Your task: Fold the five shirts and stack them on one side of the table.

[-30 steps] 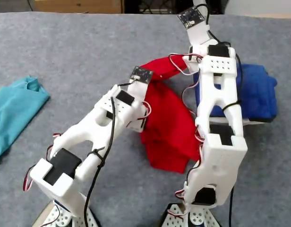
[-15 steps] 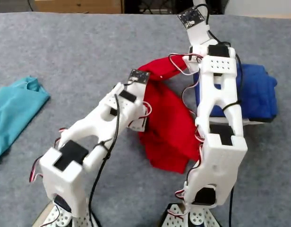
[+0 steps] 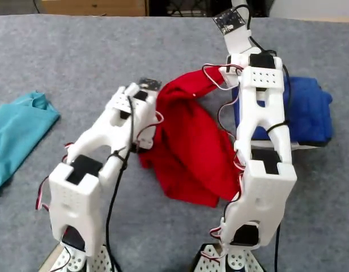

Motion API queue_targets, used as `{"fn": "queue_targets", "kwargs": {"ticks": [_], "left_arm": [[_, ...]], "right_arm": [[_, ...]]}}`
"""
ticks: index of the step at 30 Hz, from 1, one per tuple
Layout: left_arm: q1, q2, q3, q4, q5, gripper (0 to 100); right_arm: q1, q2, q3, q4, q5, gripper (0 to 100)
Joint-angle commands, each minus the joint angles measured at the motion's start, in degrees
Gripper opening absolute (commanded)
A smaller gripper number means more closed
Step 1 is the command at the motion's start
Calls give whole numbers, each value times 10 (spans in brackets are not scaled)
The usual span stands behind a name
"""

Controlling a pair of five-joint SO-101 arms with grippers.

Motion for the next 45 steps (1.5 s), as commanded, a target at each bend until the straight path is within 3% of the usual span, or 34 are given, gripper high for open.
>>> {"fn": "queue_targets", "kwargs": {"ticks": [1, 8, 11, 19, 24, 28, 34, 41, 45], "left_arm": [[-23, -83, -15, 14, -22, 49], [-40, -170, 24, 14, -51, 58], [-19, -176, 72, 14, -65, 116], [20, -177, 153, 7, -31, 181], [22, -172, 218, -72, -18, 181], [64, -174, 261, -121, 6, 182], [124, -175, 235, -134, 15, 182], [66, -177, 239, -131, 11, 183], [29, -197, 229, -84, 9, 202]], "right_arm": [[6, -4, -5, -9, 3, 13], [6, -4, -4, -10, 3, 13], [6, -4, -4, -10, 3, 13], [6, -4, -4, -9, 3, 13], [6, -4, -4, -8, 3, 13], [6, -4, -4, -8, 3, 13], [6, -4, -4, -8, 3, 13], [6, -4, -4, -8, 3, 13], [6, -4, -3, -8, 3, 13]]}}
